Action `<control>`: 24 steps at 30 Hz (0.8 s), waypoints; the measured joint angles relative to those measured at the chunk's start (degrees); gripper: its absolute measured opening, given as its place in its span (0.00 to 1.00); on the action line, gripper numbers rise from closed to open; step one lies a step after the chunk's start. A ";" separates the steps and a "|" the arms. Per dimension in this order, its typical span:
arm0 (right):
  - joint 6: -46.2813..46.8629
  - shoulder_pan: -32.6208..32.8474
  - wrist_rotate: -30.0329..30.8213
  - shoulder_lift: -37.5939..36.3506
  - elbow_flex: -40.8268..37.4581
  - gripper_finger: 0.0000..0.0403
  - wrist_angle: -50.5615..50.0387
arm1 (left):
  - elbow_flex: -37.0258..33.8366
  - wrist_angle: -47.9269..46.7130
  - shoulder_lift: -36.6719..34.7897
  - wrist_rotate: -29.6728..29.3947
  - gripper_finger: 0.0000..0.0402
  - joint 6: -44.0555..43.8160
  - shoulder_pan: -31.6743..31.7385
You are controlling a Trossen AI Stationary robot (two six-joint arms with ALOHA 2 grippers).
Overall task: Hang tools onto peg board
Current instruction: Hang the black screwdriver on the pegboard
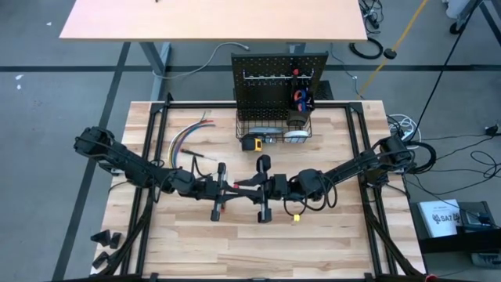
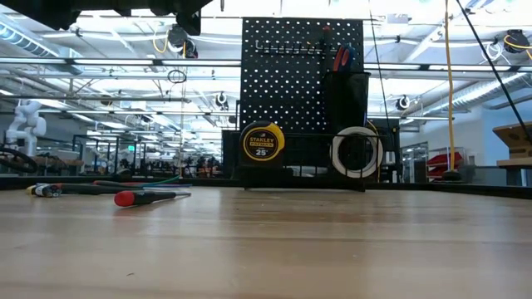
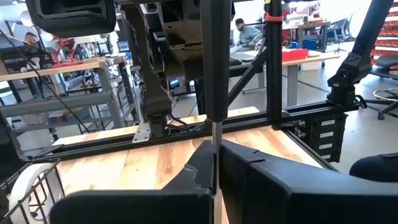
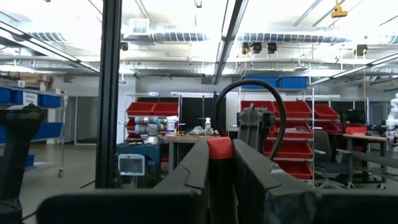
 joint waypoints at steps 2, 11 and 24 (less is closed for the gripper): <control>0.48 0.00 -0.02 -0.02 0.04 0.14 -0.62 | 0.00 -0.15 0.00 -0.07 0.02 0.14 0.00; 0.62 0.02 0.02 -1.26 -0.04 0.31 -7.96 | 0.02 -5.59 -2.27 -1.81 0.01 -1.08 0.00; 0.05 -0.02 0.17 -4.25 -0.07 0.29 -15.04 | 0.04 -11.51 -3.21 -4.67 0.01 -2.64 0.00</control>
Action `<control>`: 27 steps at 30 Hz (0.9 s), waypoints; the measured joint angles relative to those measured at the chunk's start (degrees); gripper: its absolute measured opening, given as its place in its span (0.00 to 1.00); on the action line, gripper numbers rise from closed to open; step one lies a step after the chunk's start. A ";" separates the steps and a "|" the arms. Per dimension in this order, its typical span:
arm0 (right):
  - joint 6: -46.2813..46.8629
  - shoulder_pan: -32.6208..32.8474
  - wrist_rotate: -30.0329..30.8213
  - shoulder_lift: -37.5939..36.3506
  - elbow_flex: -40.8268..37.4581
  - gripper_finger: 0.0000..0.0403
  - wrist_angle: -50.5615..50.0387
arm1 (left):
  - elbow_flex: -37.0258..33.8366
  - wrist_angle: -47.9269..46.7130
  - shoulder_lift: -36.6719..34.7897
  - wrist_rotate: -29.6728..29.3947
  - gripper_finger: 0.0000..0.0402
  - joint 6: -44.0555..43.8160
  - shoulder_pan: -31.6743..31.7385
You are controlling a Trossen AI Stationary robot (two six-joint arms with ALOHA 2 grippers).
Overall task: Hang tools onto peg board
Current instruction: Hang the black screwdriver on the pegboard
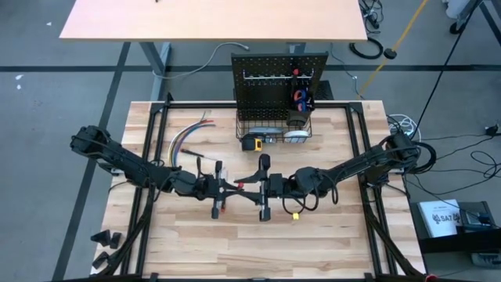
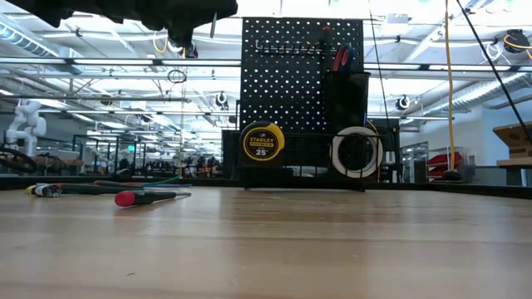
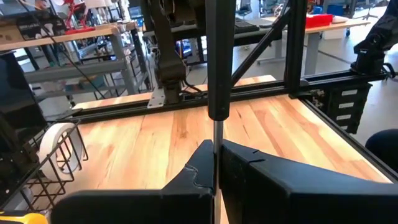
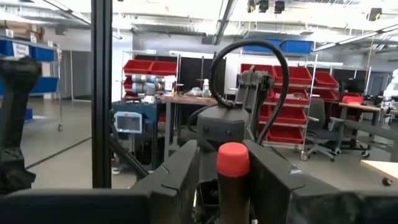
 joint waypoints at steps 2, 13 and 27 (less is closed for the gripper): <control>0.02 0.00 0.03 -0.32 0.00 0.28 -0.25 | 0.00 0.06 0.00 -0.01 0.01 -0.03 0.04; -0.83 0.07 -0.18 -2.74 0.02 0.22 -6.45 | 0.00 0.37 0.02 1.95 0.01 0.19 0.04; -2.22 0.07 -0.48 -4.34 0.04 0.40 -11.09 | 0.00 0.47 0.02 2.92 0.01 0.24 0.04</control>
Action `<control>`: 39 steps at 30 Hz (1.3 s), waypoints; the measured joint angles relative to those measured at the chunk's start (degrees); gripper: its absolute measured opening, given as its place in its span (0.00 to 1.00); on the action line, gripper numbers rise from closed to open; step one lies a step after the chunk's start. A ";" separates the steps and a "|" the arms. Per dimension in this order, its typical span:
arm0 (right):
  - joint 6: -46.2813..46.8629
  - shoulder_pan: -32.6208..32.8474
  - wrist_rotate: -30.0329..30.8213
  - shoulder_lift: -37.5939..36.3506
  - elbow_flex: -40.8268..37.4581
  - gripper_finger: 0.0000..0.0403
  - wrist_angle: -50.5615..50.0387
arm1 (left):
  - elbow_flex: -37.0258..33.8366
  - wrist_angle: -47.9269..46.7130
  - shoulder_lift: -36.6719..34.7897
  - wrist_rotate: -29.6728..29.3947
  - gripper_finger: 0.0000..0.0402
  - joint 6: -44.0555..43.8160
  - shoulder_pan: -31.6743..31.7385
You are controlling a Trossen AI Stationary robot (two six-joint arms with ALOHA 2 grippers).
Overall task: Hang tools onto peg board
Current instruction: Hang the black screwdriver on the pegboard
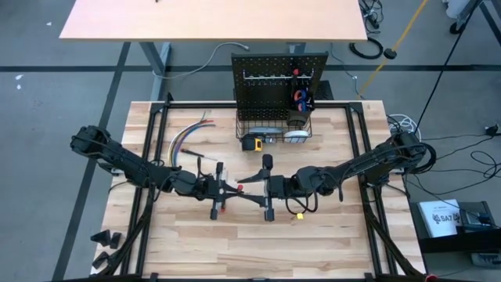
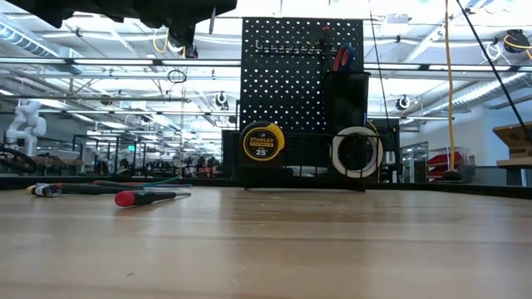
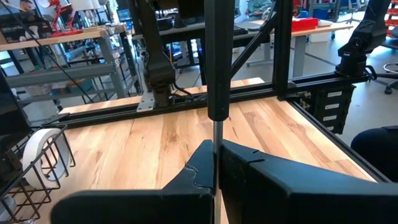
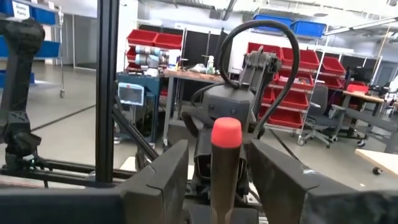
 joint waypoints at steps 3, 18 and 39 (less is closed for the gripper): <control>0.77 0.00 0.11 0.00 0.00 0.41 0.15 | 0.00 -0.02 0.00 0.02 0.01 0.00 0.00; 0.95 -0.02 0.15 0.00 0.00 0.13 0.74 | 0.00 -0.18 0.00 0.09 0.03 0.04 0.00; -0.74 -5.39 19.12 -15.06 0.00 0.08 -7.66 | -0.04 -15.93 -4.97 -25.07 0.27 -5.72 -0.55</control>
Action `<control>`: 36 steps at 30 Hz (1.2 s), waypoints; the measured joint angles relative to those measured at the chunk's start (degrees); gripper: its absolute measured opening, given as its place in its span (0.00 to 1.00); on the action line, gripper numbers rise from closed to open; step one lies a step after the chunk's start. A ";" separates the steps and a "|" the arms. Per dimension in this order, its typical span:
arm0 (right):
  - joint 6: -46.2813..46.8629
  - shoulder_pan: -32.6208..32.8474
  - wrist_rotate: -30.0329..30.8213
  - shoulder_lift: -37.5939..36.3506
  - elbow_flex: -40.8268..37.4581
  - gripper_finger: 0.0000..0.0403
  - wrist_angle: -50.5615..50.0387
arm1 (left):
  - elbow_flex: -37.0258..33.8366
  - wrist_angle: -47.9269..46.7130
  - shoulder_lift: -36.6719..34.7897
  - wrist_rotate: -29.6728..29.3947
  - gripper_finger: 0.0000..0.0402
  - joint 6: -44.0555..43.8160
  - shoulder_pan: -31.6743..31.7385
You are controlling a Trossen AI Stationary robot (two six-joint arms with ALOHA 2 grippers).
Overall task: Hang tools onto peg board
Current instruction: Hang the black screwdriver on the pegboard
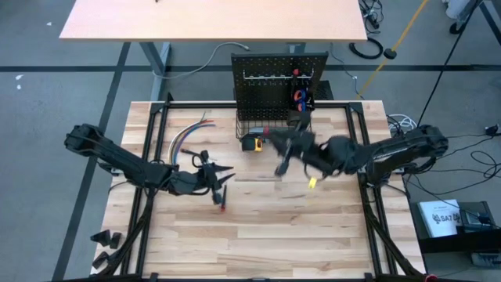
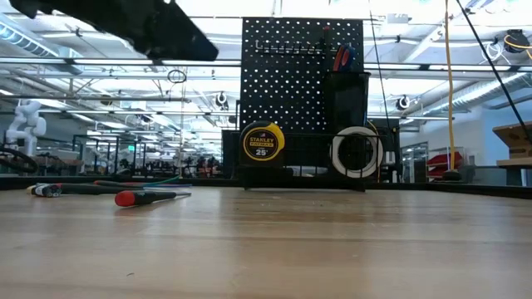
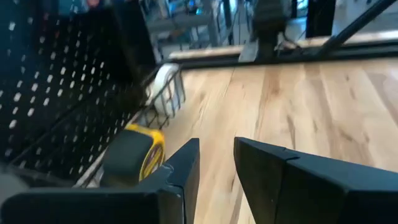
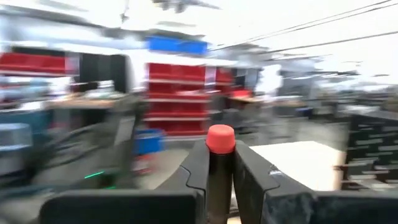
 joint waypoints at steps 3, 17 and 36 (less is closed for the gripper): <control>-2.37 -3.70 4.63 -2.44 0.00 0.08 0.30 | 0.00 -4.86 -2.14 -0.27 0.27 -2.50 0.00; 0.83 -18.92 13.01 -4.40 0.02 0.08 -5.56 | 0.00 -7.42 -3.55 -0.27 0.27 -3.69 0.00; 3.46 -24.01 12.46 -4.37 0.02 0.08 -6.00 | 0.00 -7.37 -3.53 -0.27 0.27 -3.69 0.00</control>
